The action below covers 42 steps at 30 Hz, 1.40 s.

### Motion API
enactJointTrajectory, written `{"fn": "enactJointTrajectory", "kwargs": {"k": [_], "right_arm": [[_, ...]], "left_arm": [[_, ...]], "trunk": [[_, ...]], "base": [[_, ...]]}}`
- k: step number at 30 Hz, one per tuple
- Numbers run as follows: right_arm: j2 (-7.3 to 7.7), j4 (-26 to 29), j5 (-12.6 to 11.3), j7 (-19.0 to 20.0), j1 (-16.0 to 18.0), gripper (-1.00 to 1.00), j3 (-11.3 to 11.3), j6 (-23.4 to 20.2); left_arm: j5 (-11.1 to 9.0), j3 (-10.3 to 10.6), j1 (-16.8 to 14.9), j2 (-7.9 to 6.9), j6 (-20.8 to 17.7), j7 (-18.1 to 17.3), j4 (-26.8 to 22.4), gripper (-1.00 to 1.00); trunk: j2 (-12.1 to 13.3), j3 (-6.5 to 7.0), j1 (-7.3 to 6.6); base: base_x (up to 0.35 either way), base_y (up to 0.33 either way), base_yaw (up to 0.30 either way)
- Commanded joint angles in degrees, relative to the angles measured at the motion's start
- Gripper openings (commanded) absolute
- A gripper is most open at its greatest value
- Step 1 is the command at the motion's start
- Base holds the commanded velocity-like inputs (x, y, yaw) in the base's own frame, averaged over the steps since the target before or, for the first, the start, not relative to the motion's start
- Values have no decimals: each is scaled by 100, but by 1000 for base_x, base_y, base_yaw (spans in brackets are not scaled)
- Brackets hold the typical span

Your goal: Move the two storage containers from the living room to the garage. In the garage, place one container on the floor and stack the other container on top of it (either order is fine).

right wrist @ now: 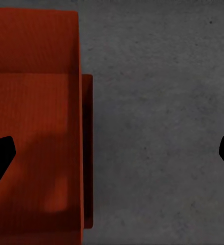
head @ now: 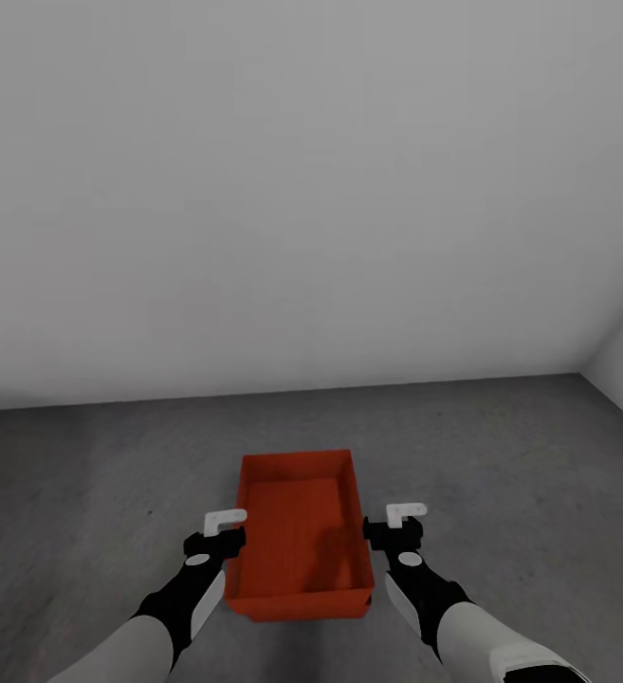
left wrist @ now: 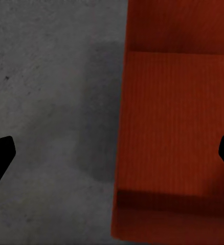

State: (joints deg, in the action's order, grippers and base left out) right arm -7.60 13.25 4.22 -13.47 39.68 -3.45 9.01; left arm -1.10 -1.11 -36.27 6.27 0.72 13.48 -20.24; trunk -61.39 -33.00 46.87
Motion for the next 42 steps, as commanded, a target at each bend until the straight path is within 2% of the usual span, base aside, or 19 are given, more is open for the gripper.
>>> {"fn": "enactJointTrajectory", "kwargs": {"k": [1,5,11,15,42], "right_arm": [[1,-7,44,-51,4,100,-34,-4],[3,-7,44,-51,4,100,-33,-5],[1,-7,44,-51,4,100,-33,-3],[-1,-7,44,-48,4,100,-37,-4],[4,-9,29,-42,4,100,-33,-5]], "left_arm": [[-17,-11,-3,5,7,9,-2,100],[-48,-11,-3,11,6,6,1,100],[-239,-12,-3,8,0,5,2,100],[-292,-8,-3,6,-1,5,2,100],[-310,-3,-3,-2,-30,3,4,100]], "trunk": [[-3,-5,0],[-3,-5,0],[-3,-5,0],[-3,-5,0],[-3,-5,0]], "base": [[-47,34,0],[-141,89,0],[-249,148,0],[-274,163,0],[-290,165,0]]}}
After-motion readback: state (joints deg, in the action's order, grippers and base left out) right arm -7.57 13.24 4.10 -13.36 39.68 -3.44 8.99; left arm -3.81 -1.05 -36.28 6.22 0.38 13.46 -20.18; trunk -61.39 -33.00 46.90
